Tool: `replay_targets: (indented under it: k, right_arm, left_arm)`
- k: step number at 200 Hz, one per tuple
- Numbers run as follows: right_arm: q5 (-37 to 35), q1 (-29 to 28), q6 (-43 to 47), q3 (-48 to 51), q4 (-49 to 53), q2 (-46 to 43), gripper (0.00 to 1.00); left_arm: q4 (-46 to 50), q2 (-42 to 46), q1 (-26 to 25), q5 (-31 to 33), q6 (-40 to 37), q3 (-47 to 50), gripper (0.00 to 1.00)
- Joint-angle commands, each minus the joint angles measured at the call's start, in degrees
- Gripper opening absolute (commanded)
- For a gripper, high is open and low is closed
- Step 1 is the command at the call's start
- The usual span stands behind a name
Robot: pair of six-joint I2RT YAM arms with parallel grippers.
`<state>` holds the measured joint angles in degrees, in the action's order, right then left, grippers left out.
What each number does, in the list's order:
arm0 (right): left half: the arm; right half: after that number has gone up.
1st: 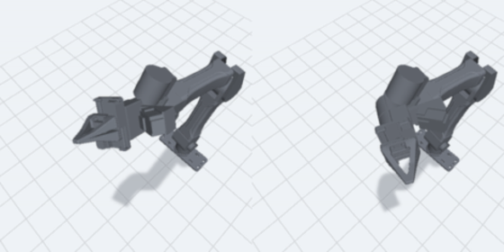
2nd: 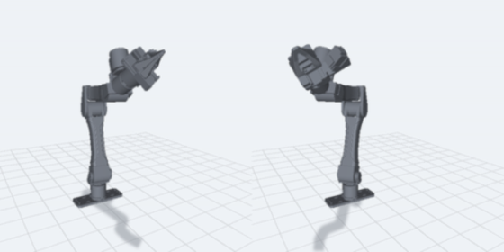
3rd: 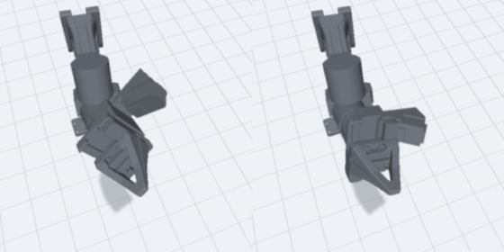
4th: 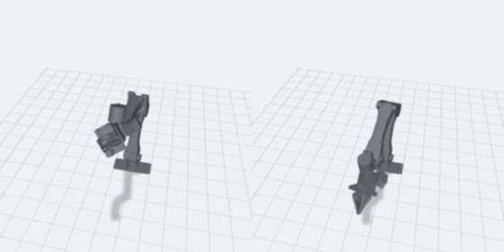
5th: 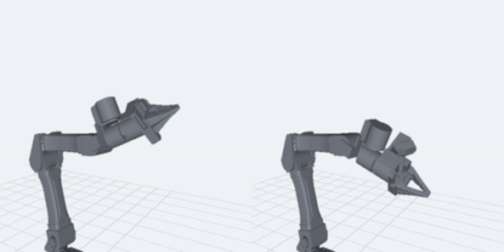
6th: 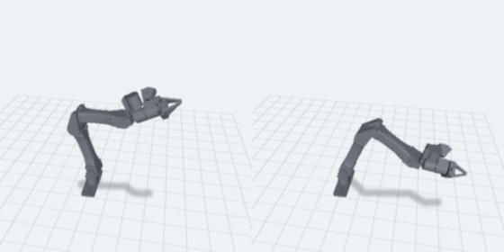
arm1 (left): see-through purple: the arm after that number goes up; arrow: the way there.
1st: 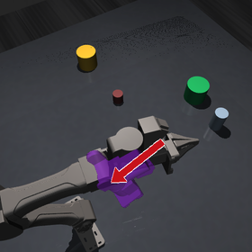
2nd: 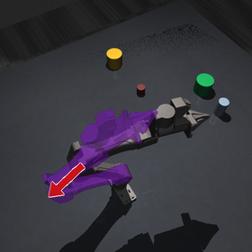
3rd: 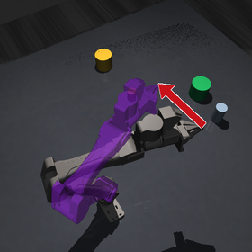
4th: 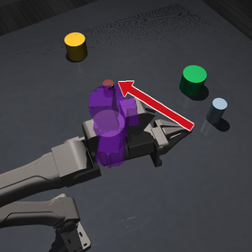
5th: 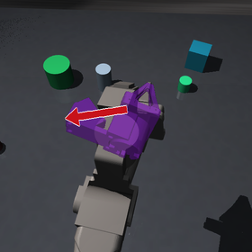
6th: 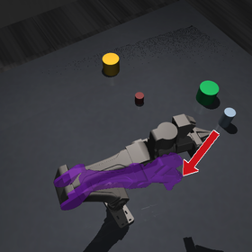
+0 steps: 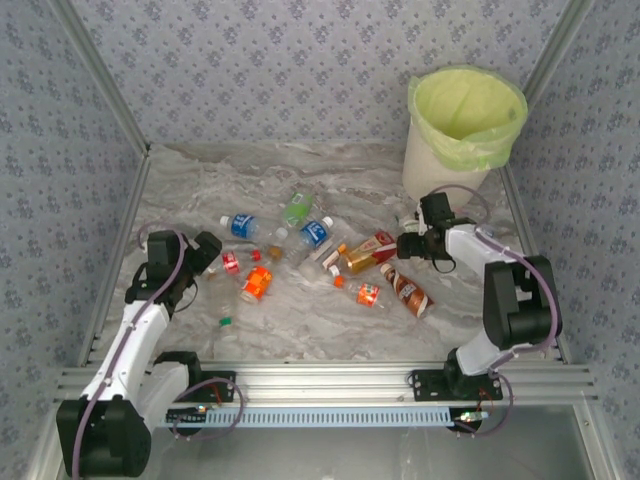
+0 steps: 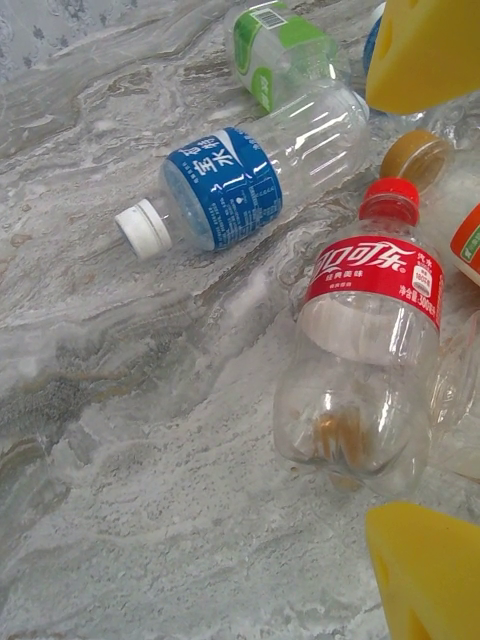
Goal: Put the plastic bottles in the bin
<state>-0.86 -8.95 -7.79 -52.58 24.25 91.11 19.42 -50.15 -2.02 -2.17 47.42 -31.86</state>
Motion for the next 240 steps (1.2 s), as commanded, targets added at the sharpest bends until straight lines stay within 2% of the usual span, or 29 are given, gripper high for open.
replay_targets:
  k: [1, 29, 60, 102, 137, 171, 193, 240]
  right_arm:
    - [-2.5, -0.5, 1.5, -3.1, 3.0, 3.0, 0.84]
    - [-2.7, -1.3, 1.7, -3.3, 2.6, 2.5, 0.74]
    - [-4.7, -2.8, 2.2, -1.4, 2.4, -4.0, 0.67]
    - [0.8, -5.4, 4.9, -0.8, 3.4, -16.9, 0.6]
    - [3.5, -5.8, 5.6, -8.5, 5.4, -22.2, 0.58]
    - [8.5, -5.4, 7.4, -21.8, 6.2, -20.8, 0.59]
    - [8.9, -3.6, 7.8, -30.4, 6.1, -17.6, 0.59]
    - [2.3, 4.6, 7.2, -46.1, 5.3, -6.2, 0.59]
  left_arm:
    - [0.9, -0.7, -0.2, -1.8, -1.3, -1.9, 0.99]
    - [1.6, -1.1, -0.2, -1.3, -1.7, -2.2, 0.99]
    - [4.0, -2.4, -0.2, 0.8, -1.7, -3.7, 1.0]
    - [6.3, -3.6, -0.1, 2.6, -1.5, -4.7, 0.99]
    - [6.8, -5.3, 0.1, 3.2, -0.7, -5.0, 0.99]
    - [7.7, -7.1, 0.3, 3.3, -0.7, -6.1, 0.99]
    - [8.2, -7.4, 0.4, 3.2, -0.7, -5.9, 0.99]
    - [8.6, -6.8, 0.5, 3.2, -0.6, -5.3, 0.99]
